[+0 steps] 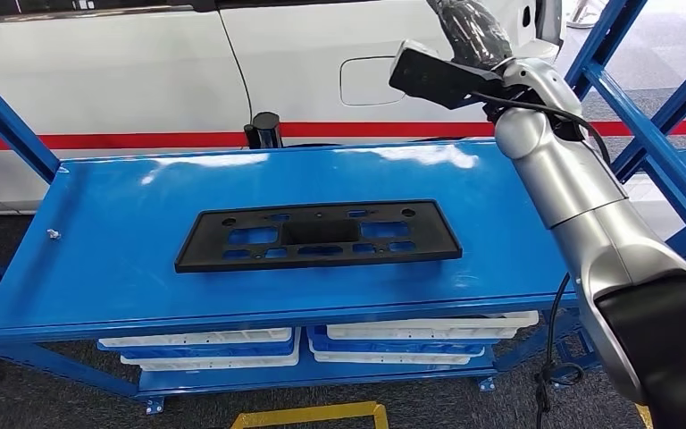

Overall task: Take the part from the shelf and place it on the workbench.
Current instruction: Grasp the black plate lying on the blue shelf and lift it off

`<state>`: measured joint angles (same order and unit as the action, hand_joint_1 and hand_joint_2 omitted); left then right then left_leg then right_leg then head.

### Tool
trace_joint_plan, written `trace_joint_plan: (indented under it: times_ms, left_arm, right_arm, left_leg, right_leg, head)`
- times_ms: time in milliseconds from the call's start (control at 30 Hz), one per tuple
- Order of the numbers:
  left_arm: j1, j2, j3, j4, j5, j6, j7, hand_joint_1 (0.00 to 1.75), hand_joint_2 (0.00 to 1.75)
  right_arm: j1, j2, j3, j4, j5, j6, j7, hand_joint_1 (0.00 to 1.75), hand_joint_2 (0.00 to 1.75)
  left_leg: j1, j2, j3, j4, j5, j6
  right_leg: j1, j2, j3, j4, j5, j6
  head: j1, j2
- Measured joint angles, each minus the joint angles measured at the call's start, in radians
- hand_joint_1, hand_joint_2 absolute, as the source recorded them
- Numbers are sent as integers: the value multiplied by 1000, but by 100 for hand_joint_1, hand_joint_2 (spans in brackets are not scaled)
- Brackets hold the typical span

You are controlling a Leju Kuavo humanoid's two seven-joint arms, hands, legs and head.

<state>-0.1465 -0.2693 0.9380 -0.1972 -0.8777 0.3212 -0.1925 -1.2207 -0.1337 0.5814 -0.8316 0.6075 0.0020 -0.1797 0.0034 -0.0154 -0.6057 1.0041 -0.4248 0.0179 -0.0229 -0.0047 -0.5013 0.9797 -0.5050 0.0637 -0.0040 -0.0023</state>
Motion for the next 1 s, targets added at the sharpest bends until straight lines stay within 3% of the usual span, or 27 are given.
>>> trace_joint_plan:
  times_ms: [167,300,467,733,1000]
  left_arm:
    - [0,0,-1,0,7,1,1,0,0]
    - [1,0,1,0,24,5,1,0,0]
    - [6,0,4,0,33,12,0,0,0]
    - [7,1,6,0,41,13,-6,0,0]
    - [7,1,14,0,51,15,-10,0,0]
  right_arm:
    - [-31,24,30,13,-58,118,8,0,175]
    - [-41,12,56,-22,-126,212,48,0,175]
    - [-38,-70,94,-167,-231,292,113,0,175]
    - [67,-248,178,-422,-278,268,131,0,175]
    - [105,-312,227,-511,-292,263,132,0,175]
  left_leg:
    - [1,0,0,0,0,0]
    - [1,0,0,0,0,0]
    - [0,-2,-1,0,0,0]
    - [-1,-1,0,0,0,0]
    - [1,0,0,0,0,0]
  right_leg:
    - [0,0,0,0,0,0]
    - [0,0,0,0,0,0]
    - [-1,-1,-1,-1,0,0]
    - [-1,0,0,-1,0,0]
    - [0,0,0,-1,0,0]
  head:
    - [0,0]
    - [0,0]
    - [0,0]
    - [0,0]
    - [0,0]
